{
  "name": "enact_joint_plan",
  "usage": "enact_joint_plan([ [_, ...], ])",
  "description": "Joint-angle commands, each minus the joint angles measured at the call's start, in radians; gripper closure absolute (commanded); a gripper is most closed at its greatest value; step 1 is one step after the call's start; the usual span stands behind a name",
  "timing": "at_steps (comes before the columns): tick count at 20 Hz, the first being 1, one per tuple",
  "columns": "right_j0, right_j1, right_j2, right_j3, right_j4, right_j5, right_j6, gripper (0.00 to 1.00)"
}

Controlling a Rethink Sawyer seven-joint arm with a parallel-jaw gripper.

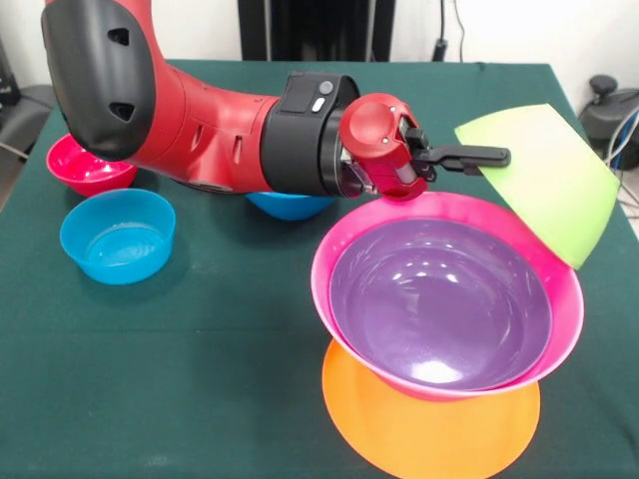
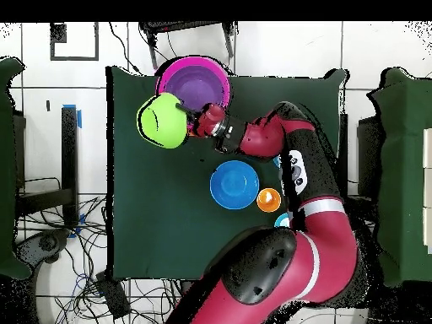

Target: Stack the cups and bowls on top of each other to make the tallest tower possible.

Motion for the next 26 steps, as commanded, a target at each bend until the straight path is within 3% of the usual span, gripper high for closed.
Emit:
enact_joint_plan([
  [1,0.000,-0.004,-0.029,0.046,-0.029,0.107,0.352,1.00],
  [6,0.004,-0.027,-0.037,0.086,-0.018,0.167,0.355,1.00],
  [26,-0.017,-0.052,-0.001,0.153,-0.004,0.205,0.363,1.00],
])
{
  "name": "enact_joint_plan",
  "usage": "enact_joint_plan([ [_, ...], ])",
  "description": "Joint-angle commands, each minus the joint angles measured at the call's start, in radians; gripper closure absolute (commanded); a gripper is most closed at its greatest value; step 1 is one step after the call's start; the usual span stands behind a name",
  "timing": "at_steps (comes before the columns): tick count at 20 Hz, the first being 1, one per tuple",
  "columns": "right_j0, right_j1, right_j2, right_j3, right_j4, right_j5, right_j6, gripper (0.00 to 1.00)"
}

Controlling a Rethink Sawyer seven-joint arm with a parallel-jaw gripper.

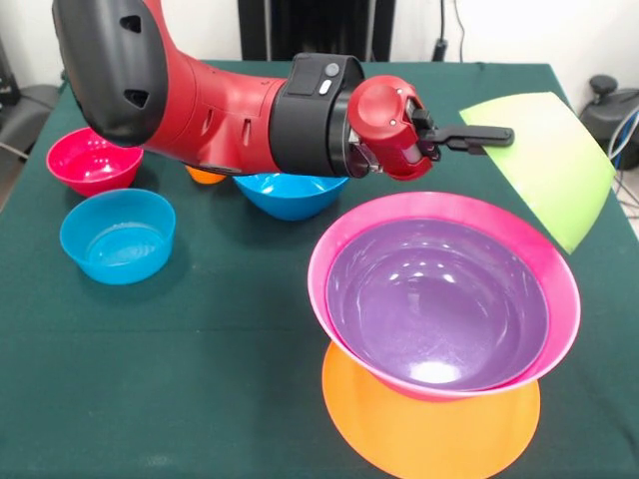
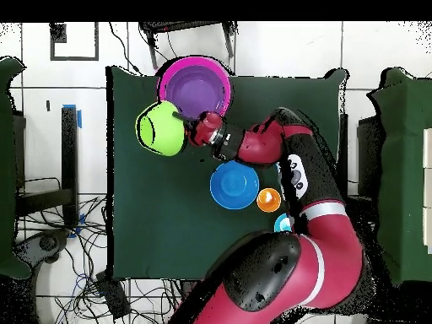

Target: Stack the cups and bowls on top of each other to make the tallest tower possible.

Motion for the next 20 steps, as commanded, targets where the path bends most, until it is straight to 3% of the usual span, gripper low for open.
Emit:
enact_joint_plan([
  [1,-0.011,-0.021,0.008,0.070,-0.007,0.198,0.364,1.00],
  [5,-0.023,-0.026,0.028,0.097,-0.001,0.205,0.370,1.00],
  [16,0.070,-0.003,-0.146,0.032,0.001,0.062,0.401,1.00],
  [20,0.080,-0.003,-0.163,0.016,0.001,0.048,0.397,1.00],
])
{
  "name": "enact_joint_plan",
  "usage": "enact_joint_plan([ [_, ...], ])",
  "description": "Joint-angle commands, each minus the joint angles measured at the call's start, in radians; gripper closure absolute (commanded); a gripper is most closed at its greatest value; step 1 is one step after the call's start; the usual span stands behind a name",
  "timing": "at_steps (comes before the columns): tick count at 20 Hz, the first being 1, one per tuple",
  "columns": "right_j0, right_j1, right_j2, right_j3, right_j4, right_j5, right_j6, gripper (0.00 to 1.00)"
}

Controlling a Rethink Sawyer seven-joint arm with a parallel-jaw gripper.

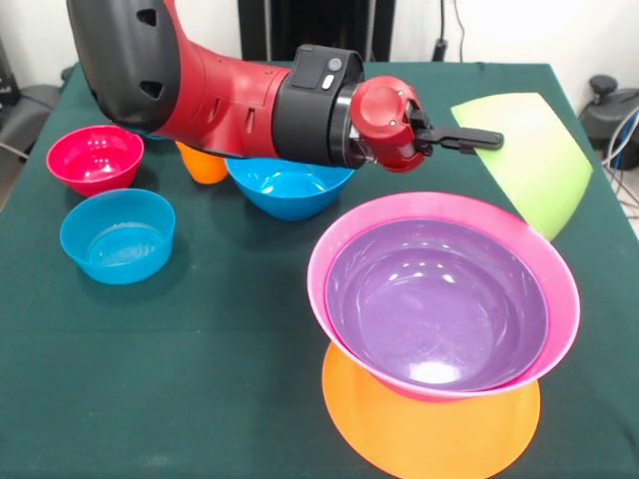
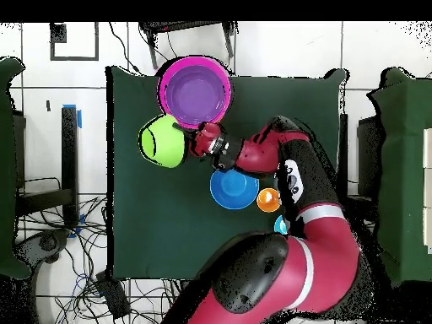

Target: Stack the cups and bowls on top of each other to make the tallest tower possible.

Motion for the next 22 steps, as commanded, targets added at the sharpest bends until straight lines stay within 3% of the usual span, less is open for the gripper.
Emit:
enact_joint_plan([
  [1,0.029,0.009,-0.052,-0.026,-0.010,0.045,0.395,1.00],
  [4,0.020,0.000,-0.035,-0.009,-0.009,0.069,0.395,1.00],
  [11,0.083,0.025,-0.153,-0.041,0.009,-0.030,0.421,1.00],
  [18,0.106,0.031,-0.188,-0.044,0.018,-0.012,0.422,1.00],
  [22,0.143,0.055,-0.265,-0.071,0.037,-0.041,0.429,1.00],
])
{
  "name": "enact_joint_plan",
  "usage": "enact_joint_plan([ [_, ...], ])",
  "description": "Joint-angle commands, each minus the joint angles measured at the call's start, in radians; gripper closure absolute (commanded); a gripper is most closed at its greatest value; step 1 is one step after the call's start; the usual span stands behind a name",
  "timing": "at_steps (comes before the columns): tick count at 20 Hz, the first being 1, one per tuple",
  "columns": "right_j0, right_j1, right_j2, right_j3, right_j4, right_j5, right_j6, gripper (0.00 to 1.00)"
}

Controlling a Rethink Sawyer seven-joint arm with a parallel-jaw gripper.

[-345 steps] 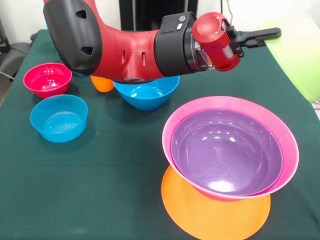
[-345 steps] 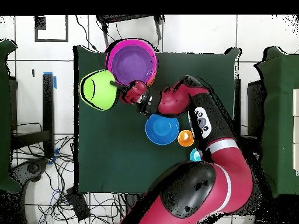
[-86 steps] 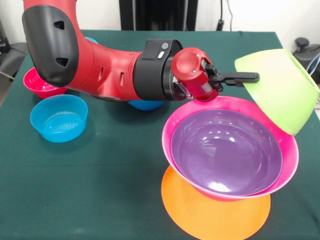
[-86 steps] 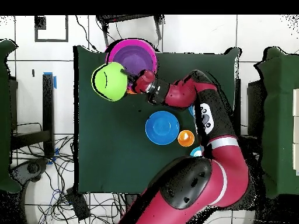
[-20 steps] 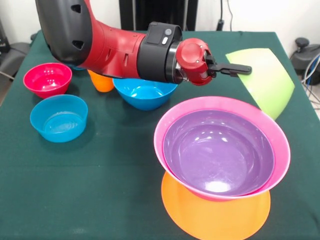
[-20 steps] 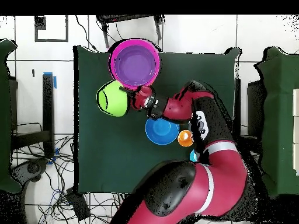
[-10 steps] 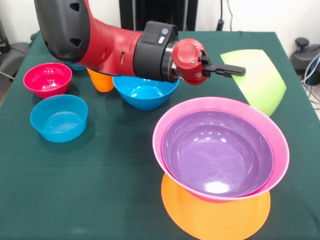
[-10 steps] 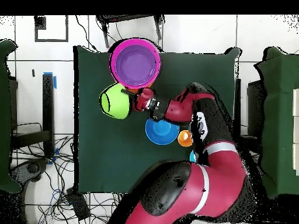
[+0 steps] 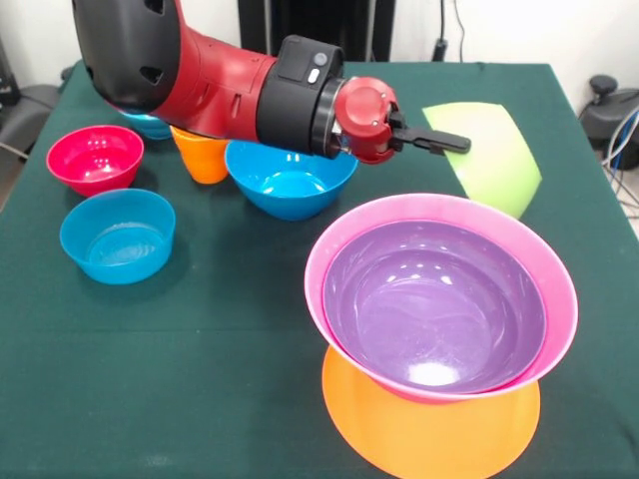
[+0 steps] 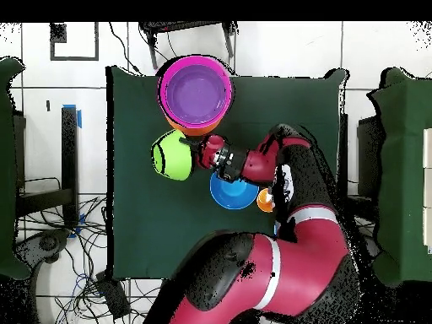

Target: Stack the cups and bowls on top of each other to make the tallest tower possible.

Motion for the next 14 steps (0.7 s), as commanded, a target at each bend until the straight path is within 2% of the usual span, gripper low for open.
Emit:
enact_joint_plan([
  [1,0.065,0.051,-0.093,-0.066,0.031,-0.009,0.419,1.00],
  [7,0.081,0.056,-0.128,-0.060,0.044,-0.001,0.425,1.00],
  [14,0.071,0.044,-0.110,-0.052,0.039,0.014,0.419,1.00],
])
